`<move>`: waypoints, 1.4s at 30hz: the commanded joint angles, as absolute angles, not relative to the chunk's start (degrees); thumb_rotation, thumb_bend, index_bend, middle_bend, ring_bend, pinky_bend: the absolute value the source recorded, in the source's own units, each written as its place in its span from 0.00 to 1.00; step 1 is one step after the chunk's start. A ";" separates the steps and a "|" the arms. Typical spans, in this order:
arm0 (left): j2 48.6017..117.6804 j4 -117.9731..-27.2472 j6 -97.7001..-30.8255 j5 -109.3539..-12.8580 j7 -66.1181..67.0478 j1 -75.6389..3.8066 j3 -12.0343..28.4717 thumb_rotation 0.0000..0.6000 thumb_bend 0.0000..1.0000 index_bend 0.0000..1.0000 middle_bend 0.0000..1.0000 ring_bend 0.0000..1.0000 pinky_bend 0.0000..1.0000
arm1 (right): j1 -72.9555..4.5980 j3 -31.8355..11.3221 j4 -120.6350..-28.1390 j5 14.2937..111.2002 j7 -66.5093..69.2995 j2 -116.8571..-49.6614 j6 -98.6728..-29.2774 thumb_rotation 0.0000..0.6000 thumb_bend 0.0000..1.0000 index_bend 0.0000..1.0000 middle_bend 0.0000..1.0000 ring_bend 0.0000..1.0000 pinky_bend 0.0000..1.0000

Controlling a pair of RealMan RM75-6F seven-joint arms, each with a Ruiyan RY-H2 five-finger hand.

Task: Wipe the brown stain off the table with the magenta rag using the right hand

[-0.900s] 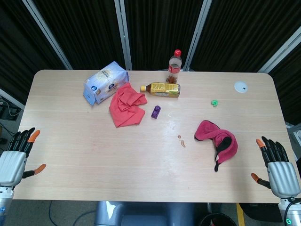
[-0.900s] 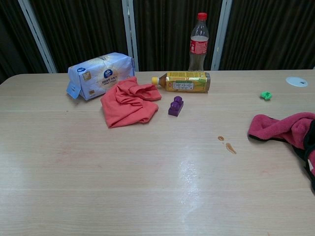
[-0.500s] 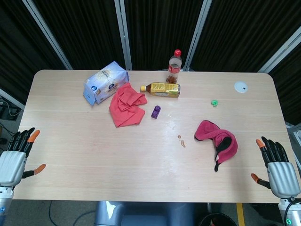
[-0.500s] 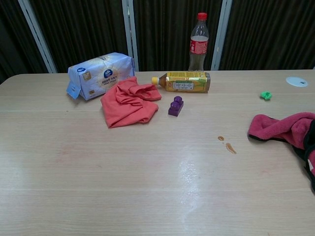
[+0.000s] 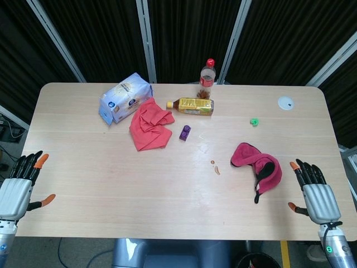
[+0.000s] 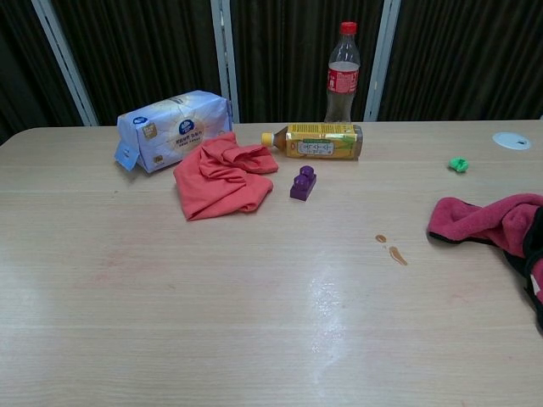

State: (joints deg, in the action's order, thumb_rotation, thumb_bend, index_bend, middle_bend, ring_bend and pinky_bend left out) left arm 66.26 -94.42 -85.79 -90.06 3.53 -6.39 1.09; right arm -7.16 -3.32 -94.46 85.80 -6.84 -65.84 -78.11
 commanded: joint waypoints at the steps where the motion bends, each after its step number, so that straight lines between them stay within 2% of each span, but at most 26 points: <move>1: 66.21 -94.45 -85.83 -90.05 3.40 -6.37 1.07 1.00 0.00 0.00 0.00 0.00 0.00 | -11.04 -5.04 -93.73 81.77 -12.09 -69.14 -72.48 1.00 0.00 0.00 0.00 0.00 0.06; 6: 66.00 -94.44 -85.80 -89.89 2.62 -6.39 1.15 1.00 0.00 0.00 0.00 0.00 0.00 | -14.11 -6.28 -90.83 74.73 -19.29 -73.54 -67.07 1.00 0.00 0.00 0.00 0.00 0.06; 11: 65.80 -94.43 -85.44 -90.06 2.14 -6.58 1.02 1.00 0.00 0.00 0.00 0.00 0.00 | -16.50 -7.91 -87.16 69.77 -23.19 -77.65 -64.96 1.00 0.00 0.00 0.00 0.00 0.06; 25: 65.83 -94.62 -83.83 -88.90 1.86 -7.21 1.15 1.00 0.00 0.00 0.00 0.00 0.00 | -22.55 -11.38 -79.04 57.38 -26.92 -82.24 -57.58 1.00 0.00 0.03 0.00 0.00 0.06; 32: 65.76 -94.72 -82.76 -88.41 1.48 -7.67 1.16 1.00 0.00 0.00 0.00 0.00 0.00 | -24.78 -11.60 -74.93 56.20 -26.32 -84.94 -55.93 1.00 0.00 0.05 0.00 0.00 0.06; 36: 65.56 -94.96 -82.14 -87.86 1.05 -7.89 1.22 1.00 0.00 0.00 0.00 0.00 0.00 | -26.85 -12.23 -71.45 55.81 -25.91 -87.60 -55.03 1.00 0.06 0.13 0.01 0.00 0.12; 42: 65.28 -95.10 -82.20 -87.87 0.50 -7.88 1.18 1.00 0.00 0.00 0.00 0.00 0.00 | -28.02 -11.57 -67.41 55.32 -26.15 -90.52 -54.53 1.00 0.16 0.27 0.09 0.00 0.19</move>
State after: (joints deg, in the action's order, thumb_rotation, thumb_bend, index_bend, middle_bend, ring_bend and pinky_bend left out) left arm 65.29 -95.10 -82.21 -87.87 0.52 -7.88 1.19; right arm -27.66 -11.77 -68.14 55.57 -26.10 -89.88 -54.79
